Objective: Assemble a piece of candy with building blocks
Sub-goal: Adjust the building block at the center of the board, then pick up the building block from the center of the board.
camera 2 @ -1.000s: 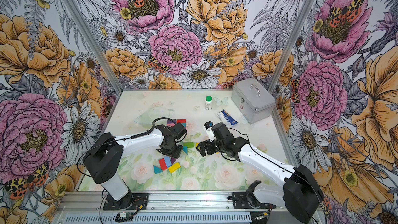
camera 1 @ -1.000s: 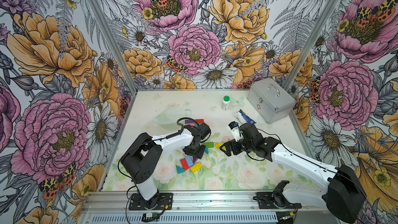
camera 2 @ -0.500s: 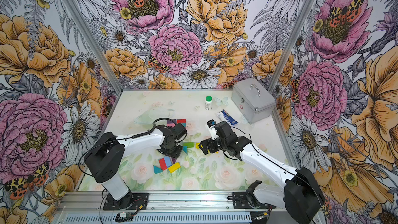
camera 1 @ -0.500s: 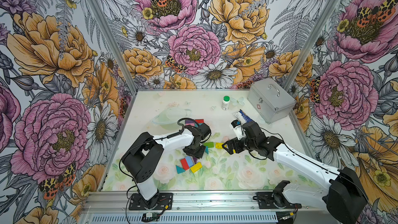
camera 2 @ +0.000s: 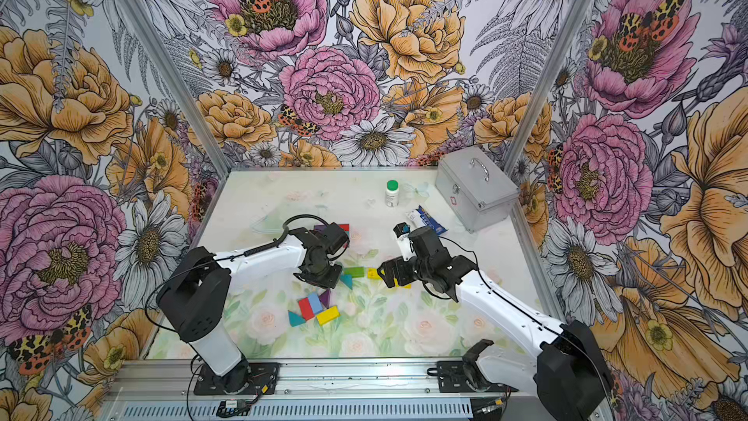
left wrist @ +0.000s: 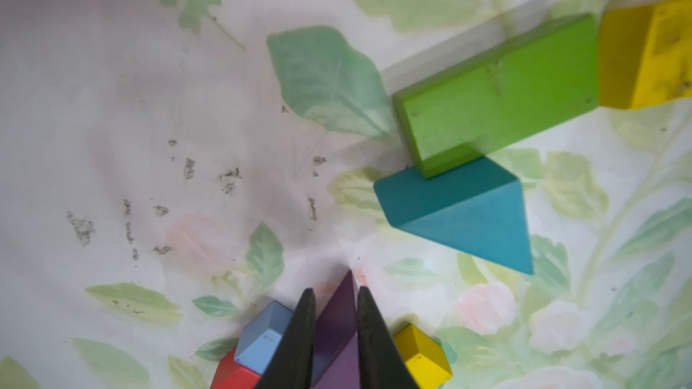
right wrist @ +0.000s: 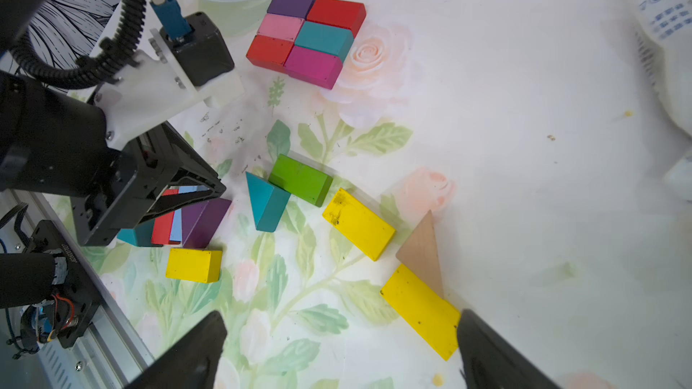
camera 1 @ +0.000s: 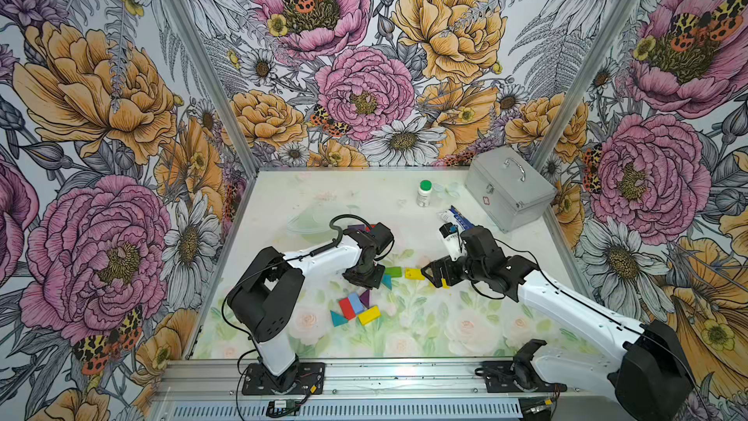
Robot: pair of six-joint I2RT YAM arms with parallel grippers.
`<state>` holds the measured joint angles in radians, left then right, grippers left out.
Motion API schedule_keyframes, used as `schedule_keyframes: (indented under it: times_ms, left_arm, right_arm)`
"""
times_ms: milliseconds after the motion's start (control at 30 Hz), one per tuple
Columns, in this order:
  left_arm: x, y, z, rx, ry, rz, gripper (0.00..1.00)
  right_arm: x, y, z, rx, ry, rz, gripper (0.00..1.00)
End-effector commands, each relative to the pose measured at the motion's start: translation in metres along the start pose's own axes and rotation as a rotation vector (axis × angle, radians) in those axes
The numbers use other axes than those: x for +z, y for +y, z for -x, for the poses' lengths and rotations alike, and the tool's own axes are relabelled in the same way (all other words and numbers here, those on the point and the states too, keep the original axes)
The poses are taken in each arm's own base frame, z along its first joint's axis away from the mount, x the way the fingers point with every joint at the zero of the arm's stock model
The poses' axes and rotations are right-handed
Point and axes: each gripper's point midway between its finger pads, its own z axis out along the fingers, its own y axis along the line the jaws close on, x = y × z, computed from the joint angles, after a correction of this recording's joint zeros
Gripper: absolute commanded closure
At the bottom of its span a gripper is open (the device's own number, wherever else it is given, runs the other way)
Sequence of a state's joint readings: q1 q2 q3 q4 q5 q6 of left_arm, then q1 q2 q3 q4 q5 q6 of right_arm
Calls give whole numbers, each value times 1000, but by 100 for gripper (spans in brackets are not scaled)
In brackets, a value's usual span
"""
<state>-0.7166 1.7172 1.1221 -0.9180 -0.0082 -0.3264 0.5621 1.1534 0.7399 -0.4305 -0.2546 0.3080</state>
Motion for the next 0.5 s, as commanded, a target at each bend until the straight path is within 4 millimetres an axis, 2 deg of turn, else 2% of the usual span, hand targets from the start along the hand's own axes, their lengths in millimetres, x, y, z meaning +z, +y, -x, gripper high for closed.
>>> schedule_keyframes:
  times_ms: [0,100,167,300,467]
  left_arm:
    - [-10,3,5,12,-14,9,66]
    - [-16,2,-5,8,-10,10,43]
    - [-20,1,-13,-7,-10,4,36]
    - [-17,1,-24,-30,-2,15,36]
    - [-7,0,-29,-38,21,51,42]
  right_arm:
    - [-7,-1,7,-22,-26,-3,3]
    - [-8,-1,6,-22,-28,0,3]
    - [-9,-2,5,-22,-30,-2,3]
    - [-6,-3,5,-27,-19,-1,3]
    - [-9,0,10,-29,-33,9,2]
